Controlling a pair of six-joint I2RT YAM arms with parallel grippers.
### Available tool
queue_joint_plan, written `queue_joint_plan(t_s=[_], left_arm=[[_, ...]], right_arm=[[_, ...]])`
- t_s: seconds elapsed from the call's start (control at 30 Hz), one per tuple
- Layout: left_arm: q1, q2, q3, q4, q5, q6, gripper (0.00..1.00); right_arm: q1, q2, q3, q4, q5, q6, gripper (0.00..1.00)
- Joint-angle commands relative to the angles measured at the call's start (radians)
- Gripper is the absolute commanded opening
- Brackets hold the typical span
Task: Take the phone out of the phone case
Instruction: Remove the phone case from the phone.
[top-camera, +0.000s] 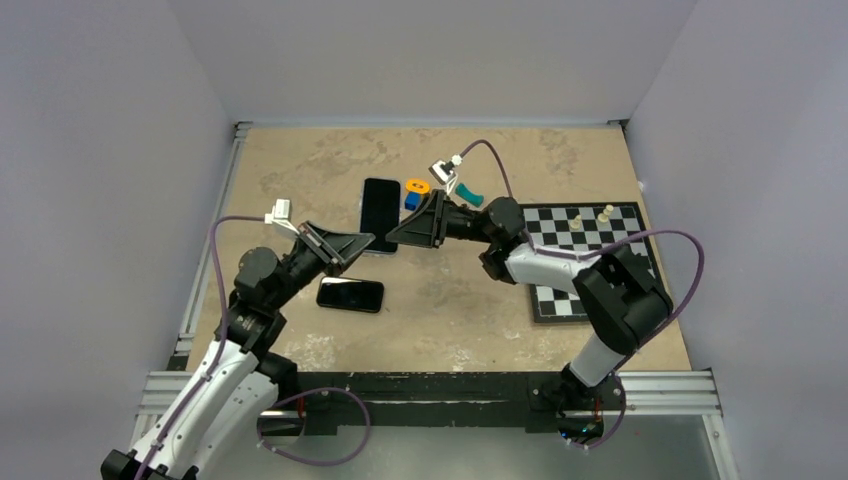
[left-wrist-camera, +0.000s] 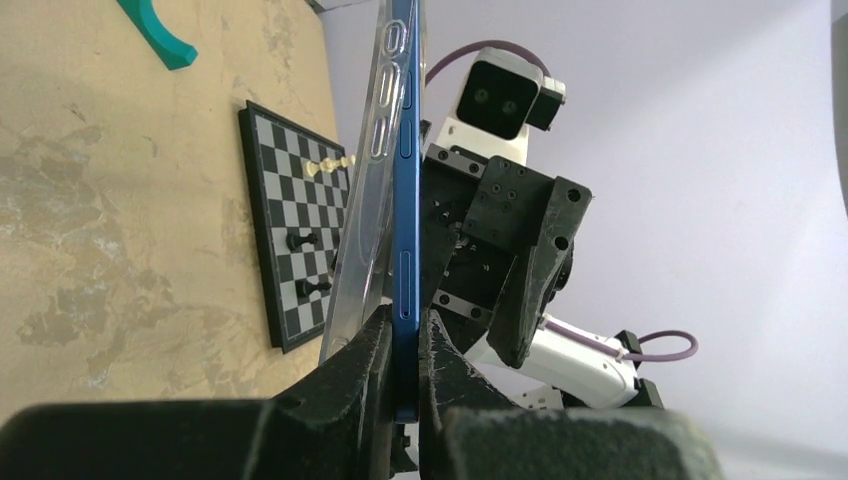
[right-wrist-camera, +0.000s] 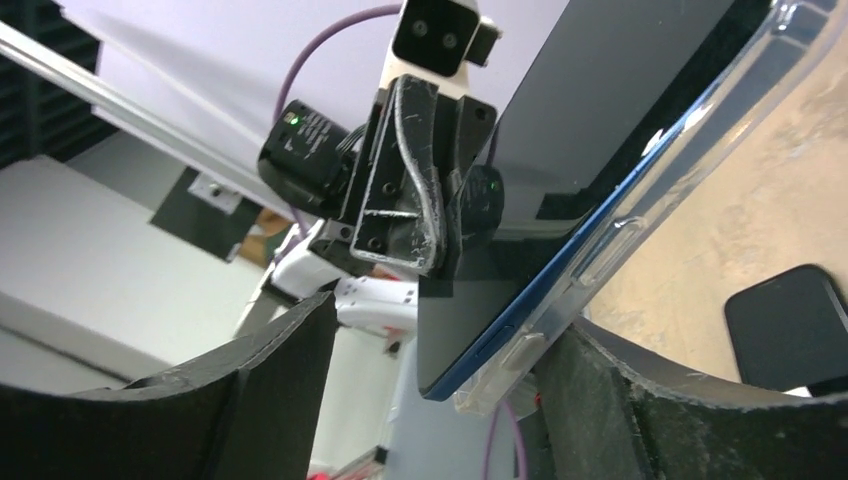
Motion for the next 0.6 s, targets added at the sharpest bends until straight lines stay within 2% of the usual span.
queue_joint_plan(t_s=[0.0, 0.13, 0.23, 0.33, 0.43, 0.57], left_arm=[[0.007, -0.045, 0.036, 0.026, -0.115, -0.022, 0.0], [0.007, -0.055, 0.024, 0.058, -0.141, -0.045, 0.0], [0.007, -0.061, 0.021, 0.057, -0.163, -0.06, 0.0], [0.007, -0.062, 0.018, 0.077, -0.171, -0.078, 0.0], [0.007, -0.064, 0.017, 0.083, -0.172, -0.093, 0.0], [0.007, -0.066, 0.007, 0.102, -0.173, -0.117, 0.0]], right_arm=[[0.05, -0.122, 0.004, -0.233, 0.089, -0.201, 0.7], [0.061, -0.122, -0.008, -0.205, 0.107, -0.184, 0.66], [0.065, -0.107, -0.038, -0.111, 0.098, -0.153, 0.69], [0.07, -0.102, -0.046, -0.117, 0.101, -0.171, 0.69], [0.069, -0.089, -0.032, -0.125, 0.112, -0.181, 0.63], [0.071, -0.059, -0.009, -0.123, 0.128, -0.182, 0.49]])
